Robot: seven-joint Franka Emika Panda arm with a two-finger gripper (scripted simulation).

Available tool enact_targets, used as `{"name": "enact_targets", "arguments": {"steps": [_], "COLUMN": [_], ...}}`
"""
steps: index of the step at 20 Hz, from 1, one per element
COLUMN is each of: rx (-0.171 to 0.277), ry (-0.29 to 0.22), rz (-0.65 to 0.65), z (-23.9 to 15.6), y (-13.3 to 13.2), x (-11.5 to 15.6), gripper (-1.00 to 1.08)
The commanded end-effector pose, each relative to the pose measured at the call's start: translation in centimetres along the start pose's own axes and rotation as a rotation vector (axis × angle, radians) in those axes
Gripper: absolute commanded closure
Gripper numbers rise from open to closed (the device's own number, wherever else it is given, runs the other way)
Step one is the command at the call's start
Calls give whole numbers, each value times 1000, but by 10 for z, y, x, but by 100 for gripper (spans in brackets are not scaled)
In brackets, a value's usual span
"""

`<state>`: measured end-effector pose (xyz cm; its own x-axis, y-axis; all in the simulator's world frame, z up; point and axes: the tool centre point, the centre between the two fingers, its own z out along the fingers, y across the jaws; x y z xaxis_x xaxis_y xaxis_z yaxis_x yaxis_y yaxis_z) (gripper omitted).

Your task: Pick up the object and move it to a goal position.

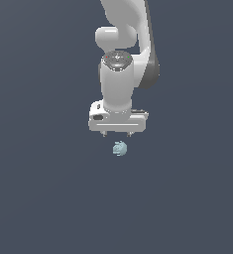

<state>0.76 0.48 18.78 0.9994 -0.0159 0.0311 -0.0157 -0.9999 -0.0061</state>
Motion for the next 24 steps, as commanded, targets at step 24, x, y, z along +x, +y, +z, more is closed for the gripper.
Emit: {"name": "enact_targets", "arguments": {"steps": [24], "rx": [9], "ry": [-37], "rz": [134], "z": [41], "y": [1], "x": [-15], "gripper": [-92]}}
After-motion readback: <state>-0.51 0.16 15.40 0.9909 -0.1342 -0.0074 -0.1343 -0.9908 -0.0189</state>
